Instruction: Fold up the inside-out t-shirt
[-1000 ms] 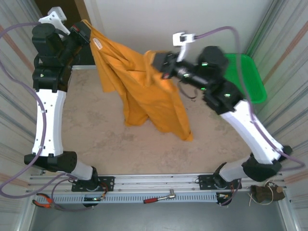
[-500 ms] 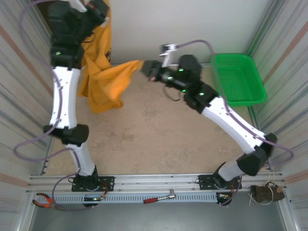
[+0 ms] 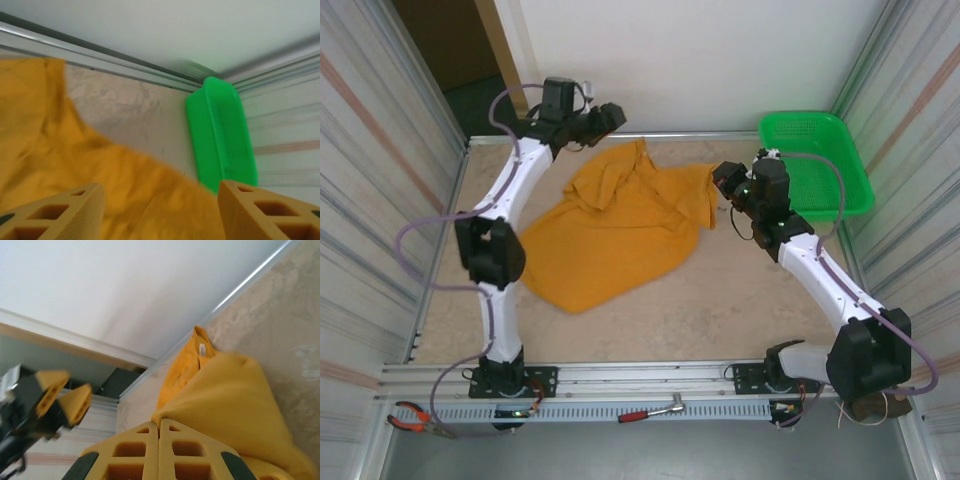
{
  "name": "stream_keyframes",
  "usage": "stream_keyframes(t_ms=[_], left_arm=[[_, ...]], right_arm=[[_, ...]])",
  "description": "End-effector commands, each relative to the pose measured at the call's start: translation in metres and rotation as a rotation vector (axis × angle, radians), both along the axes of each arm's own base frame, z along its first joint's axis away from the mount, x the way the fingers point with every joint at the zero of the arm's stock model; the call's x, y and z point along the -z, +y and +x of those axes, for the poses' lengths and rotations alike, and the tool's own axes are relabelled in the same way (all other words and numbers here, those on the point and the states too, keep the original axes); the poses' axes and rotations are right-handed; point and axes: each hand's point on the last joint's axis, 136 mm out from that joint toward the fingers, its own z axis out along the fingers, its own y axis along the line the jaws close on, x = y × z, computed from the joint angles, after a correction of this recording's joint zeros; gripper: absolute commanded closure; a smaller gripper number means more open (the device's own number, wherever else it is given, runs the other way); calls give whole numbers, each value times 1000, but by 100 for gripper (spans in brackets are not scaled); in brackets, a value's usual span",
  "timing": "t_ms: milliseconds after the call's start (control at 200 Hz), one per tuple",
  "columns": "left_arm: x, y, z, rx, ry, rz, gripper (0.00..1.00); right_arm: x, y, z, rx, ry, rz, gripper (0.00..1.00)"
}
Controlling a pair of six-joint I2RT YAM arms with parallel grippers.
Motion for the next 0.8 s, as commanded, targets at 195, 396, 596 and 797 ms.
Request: stream_keyframes(t_ms=[195,396,596,797], left_arm=[[27,136,-112,-400,-30,303,35],[129,178,-172,-558,234,317,35],[190,207,-213,-711,454,369,33],[206,228,-233,-813,529,414,35]], right_arm=[[-36,-7,-9,-22,-102,-68,100],[-35,-13,-11,-14,-100,-115,100],[-33,-15,-10,-10,-99,-131,100],[-34,-18,-9,-2,-101,-134,100]])
